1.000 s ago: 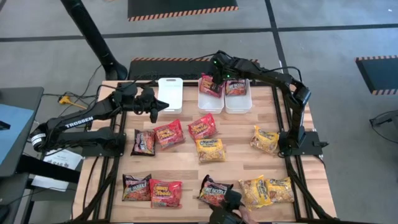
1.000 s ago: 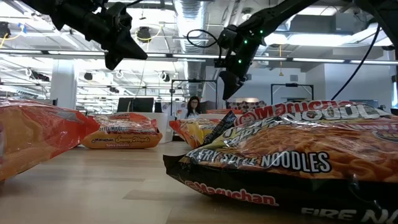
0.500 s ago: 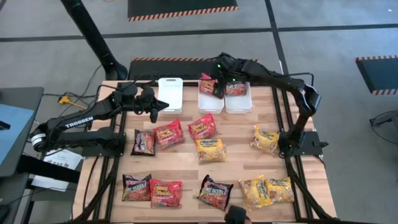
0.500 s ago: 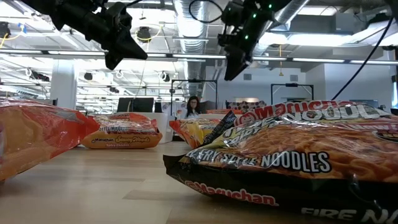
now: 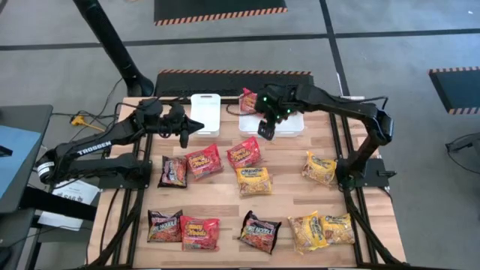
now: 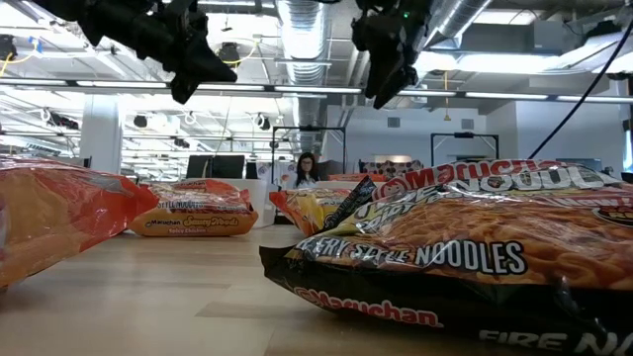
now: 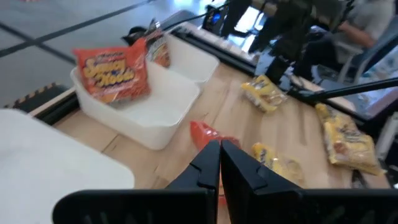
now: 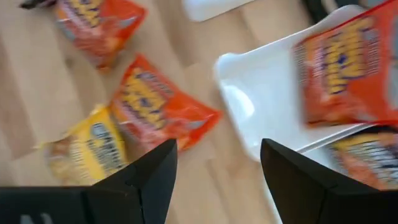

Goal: Sort Maruchan noodles
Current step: Put the yellow noodle pack into the left white bin

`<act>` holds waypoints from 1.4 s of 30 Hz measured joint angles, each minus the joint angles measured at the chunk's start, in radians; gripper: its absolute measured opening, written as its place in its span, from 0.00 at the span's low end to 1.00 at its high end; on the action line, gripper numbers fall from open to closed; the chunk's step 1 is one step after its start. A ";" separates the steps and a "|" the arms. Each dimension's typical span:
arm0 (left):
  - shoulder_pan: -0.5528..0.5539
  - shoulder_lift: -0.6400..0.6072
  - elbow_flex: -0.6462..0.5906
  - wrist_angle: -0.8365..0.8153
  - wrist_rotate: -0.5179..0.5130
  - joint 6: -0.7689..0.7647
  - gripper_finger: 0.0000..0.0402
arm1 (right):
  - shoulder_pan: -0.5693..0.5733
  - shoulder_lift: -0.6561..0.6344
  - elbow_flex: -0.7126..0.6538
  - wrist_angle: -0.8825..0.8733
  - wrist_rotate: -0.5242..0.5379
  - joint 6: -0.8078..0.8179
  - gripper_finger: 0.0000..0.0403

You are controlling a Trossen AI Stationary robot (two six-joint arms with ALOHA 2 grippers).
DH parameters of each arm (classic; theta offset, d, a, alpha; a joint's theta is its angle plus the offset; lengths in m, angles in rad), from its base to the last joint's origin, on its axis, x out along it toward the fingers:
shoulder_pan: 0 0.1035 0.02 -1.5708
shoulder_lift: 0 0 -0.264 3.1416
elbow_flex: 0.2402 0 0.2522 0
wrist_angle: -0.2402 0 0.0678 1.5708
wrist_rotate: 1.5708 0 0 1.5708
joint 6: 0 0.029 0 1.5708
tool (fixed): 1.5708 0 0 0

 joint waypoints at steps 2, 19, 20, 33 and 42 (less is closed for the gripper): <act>0.000 -0.013 0.000 0.008 0.017 0.000 0.00 | 0.036 0.009 0.001 0.006 -0.010 0.038 0.63; -0.004 -0.082 0.001 -0.073 0.210 -0.012 0.00 | 0.326 0.170 0.002 -0.053 -0.083 0.426 0.64; -0.005 -0.080 0.001 -0.090 0.209 -0.012 0.00 | 0.337 0.178 0.002 -0.044 -0.088 0.437 0.64; 0.003 -0.067 0.000 -0.245 0.376 -0.030 0.21 | 0.434 0.326 -0.001 -0.013 -0.087 0.590 0.64; 0.002 -0.067 0.000 -0.267 0.359 -0.115 0.42 | 0.455 0.422 -0.002 -0.006 -0.044 0.647 0.64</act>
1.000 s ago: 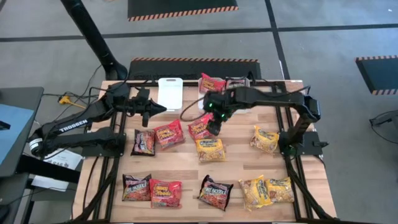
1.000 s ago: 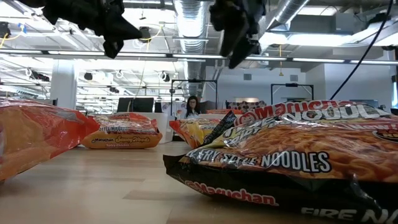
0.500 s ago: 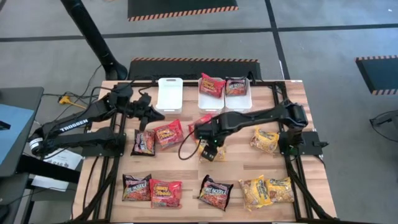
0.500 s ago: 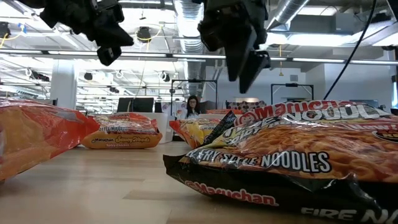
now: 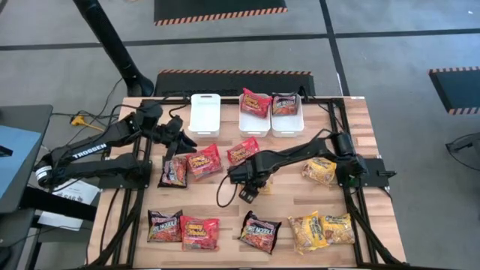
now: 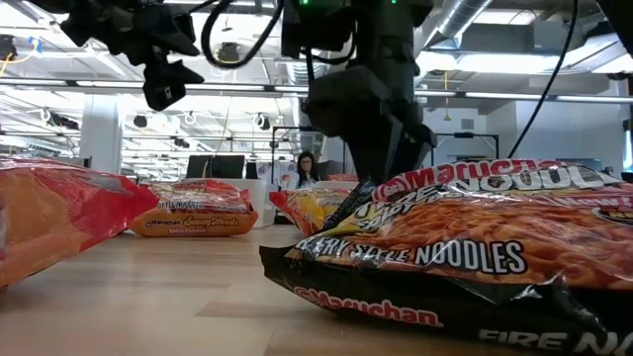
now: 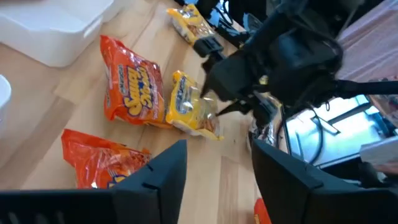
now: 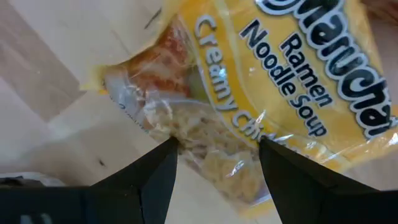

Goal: Sort Maruchan noodles
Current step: Put the yellow noodle pack into the left white bin

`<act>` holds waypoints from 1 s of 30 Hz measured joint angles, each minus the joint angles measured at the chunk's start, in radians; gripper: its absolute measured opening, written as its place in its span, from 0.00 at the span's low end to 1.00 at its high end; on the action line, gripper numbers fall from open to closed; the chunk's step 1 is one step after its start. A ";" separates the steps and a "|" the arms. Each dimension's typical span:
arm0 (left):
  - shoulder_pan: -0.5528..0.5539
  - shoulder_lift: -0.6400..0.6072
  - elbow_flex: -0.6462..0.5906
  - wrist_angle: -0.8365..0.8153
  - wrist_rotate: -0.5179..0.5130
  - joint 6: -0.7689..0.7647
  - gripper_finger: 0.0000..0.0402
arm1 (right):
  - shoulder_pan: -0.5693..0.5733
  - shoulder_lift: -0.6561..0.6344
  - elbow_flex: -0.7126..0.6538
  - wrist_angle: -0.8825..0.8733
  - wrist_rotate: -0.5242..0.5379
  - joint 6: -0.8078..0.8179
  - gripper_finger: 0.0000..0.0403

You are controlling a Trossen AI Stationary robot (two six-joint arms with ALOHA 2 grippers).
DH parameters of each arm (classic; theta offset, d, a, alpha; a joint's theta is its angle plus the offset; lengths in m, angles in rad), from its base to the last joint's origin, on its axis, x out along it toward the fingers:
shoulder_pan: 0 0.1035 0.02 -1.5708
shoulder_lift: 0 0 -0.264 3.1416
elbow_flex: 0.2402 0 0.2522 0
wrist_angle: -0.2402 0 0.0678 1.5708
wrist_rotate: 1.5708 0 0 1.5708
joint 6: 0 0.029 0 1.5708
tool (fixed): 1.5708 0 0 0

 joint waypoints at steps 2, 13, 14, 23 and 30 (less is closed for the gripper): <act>-0.003 0.000 0.000 -0.013 0.001 0.000 0.43 | 0.000 0.021 0.006 0.009 0.010 0.005 0.64; -0.008 0.000 0.000 -0.030 0.000 0.012 0.43 | -0.009 0.077 0.011 0.040 -0.042 0.046 0.51; -0.008 0.000 0.000 -0.030 0.000 0.012 0.43 | -0.008 0.078 0.010 0.039 -0.053 0.051 0.47; -0.008 0.000 0.000 -0.029 -0.001 0.012 0.43 | -0.010 0.074 0.006 0.076 -0.123 0.050 0.03; -0.008 0.000 0.000 -0.029 -0.002 0.012 0.42 | -0.001 0.088 0.121 -0.021 -0.122 0.008 0.01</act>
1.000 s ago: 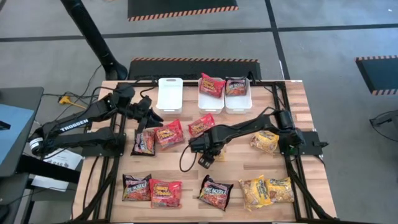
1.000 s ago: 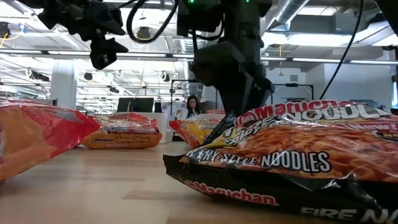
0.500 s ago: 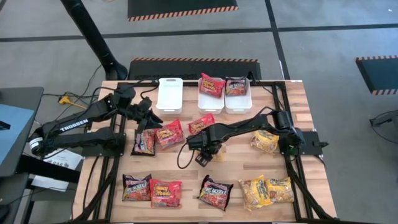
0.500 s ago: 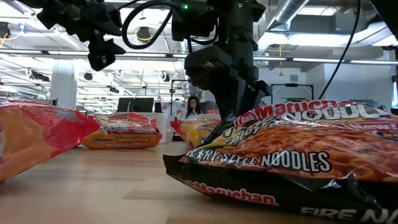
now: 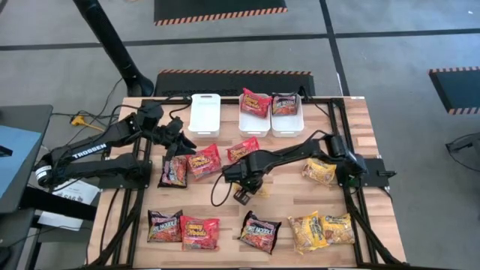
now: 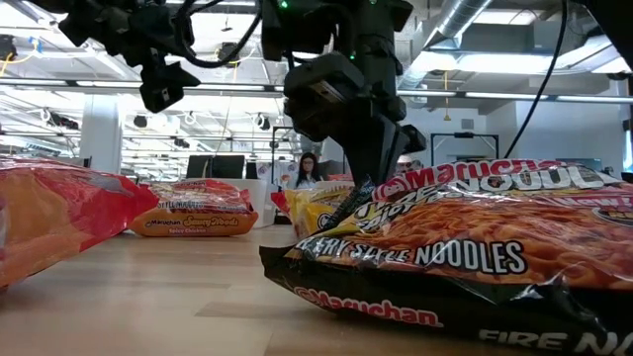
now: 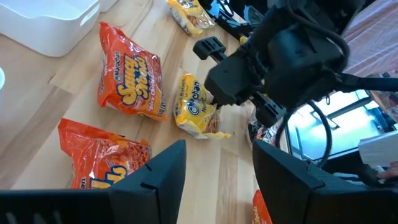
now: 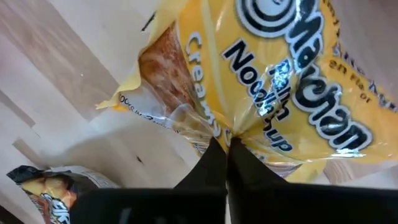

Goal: Sort Maruchan noodles
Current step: Put the yellow noodle pack into the left white bin

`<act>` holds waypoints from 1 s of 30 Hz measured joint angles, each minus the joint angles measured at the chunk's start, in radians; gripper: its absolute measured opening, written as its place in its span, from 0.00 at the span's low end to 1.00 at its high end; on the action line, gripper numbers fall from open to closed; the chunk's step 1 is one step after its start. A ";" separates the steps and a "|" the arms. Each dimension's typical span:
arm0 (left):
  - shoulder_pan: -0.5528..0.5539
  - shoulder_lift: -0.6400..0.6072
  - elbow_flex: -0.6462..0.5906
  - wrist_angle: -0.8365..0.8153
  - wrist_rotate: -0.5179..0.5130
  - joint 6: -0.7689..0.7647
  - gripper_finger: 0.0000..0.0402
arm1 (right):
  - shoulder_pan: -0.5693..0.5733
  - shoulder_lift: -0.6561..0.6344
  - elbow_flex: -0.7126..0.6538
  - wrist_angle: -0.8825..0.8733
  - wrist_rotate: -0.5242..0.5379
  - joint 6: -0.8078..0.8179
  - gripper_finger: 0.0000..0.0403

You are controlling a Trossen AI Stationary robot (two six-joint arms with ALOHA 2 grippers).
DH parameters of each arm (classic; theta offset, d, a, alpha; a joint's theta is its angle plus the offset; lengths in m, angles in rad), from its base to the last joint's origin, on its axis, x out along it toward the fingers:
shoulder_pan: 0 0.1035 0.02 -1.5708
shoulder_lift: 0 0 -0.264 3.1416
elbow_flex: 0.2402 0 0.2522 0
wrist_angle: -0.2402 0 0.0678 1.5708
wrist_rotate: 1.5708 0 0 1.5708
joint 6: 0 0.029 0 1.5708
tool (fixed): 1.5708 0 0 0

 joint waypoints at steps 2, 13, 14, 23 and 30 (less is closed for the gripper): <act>0.000 0.000 0.000 0.000 -0.001 0.000 0.42 | 0.007 0.007 0.051 -0.049 0.017 -0.014 0.01; 0.000 0.000 0.000 0.000 -0.124 -0.220 0.42 | 0.014 0.001 0.233 -0.229 0.131 -0.102 0.01; 0.000 0.000 0.000 0.000 -0.130 -0.248 0.42 | 0.013 0.001 0.244 -0.241 0.132 -0.115 0.01; 0.000 0.000 0.000 0.001 -0.142 -0.420 0.43 | -0.018 -0.002 0.346 -0.294 0.193 -0.256 0.00; 0.000 0.000 0.000 0.002 -0.185 -0.559 0.43 | -0.059 -0.003 0.464 -0.305 0.256 -0.400 0.00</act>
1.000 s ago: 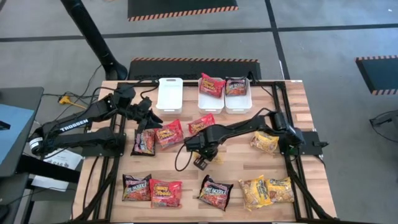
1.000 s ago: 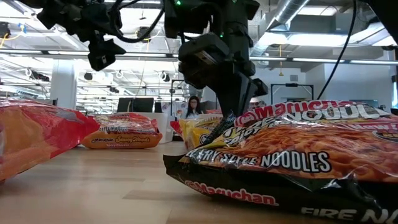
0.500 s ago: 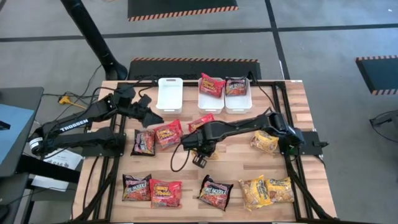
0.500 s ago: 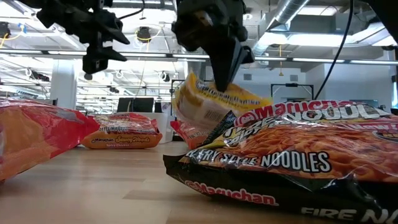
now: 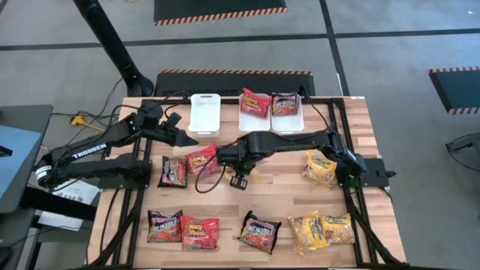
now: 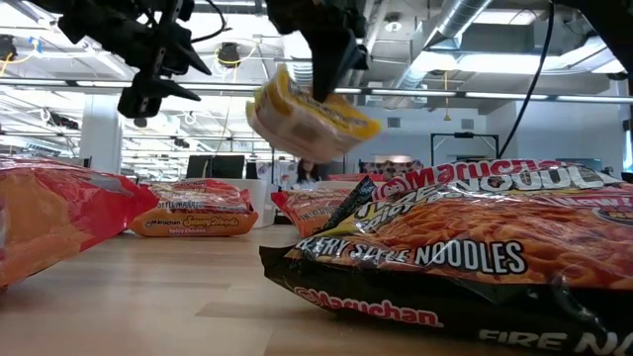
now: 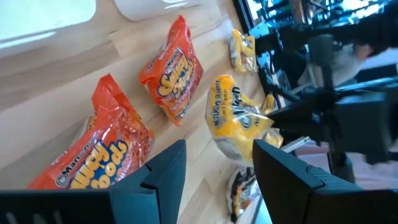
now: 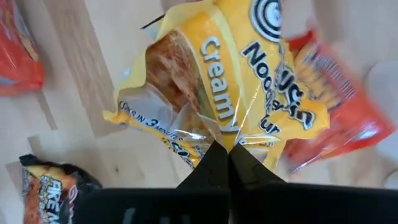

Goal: Sort Maruchan noodles
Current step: Put the yellow noodle pack into the left white bin

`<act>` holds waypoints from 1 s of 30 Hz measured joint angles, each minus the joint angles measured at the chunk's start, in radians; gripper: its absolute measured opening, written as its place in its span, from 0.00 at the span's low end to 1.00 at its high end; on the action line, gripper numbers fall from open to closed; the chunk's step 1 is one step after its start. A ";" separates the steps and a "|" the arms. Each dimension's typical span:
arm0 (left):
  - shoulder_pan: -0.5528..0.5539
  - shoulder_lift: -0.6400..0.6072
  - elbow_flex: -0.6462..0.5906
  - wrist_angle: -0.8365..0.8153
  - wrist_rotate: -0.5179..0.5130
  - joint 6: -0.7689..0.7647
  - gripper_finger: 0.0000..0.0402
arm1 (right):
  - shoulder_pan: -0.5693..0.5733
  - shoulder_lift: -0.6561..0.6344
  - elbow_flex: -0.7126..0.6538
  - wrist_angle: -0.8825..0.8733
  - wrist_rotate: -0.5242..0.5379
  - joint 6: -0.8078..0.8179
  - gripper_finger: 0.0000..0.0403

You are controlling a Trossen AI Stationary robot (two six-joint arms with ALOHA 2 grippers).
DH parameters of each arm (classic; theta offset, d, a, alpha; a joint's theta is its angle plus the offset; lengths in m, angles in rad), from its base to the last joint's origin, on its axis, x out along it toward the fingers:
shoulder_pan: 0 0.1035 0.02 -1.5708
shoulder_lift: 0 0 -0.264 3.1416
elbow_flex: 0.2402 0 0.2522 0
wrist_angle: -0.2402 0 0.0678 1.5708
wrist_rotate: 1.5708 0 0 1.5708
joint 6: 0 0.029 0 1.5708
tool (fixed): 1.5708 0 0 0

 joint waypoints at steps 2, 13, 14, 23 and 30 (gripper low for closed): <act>0.000 0.000 0.000 0.009 0.000 -0.023 0.43 | -0.017 -0.001 0.032 0.002 0.016 -0.046 0.00; 0.000 0.000 0.000 0.102 -0.050 -0.092 0.43 | -0.092 -0.003 0.106 0.031 0.123 -0.274 0.00; 0.000 0.000 0.000 0.107 -0.053 -0.095 0.43 | -0.094 -0.003 0.106 0.051 0.138 -0.296 0.00; 0.000 0.000 0.000 0.121 -0.094 -0.109 0.43 | -0.116 -0.003 0.106 0.146 0.160 -0.383 0.00; 0.000 0.000 0.000 0.120 -0.127 -0.106 0.43 | -0.129 -0.003 0.106 0.161 0.163 -0.399 0.00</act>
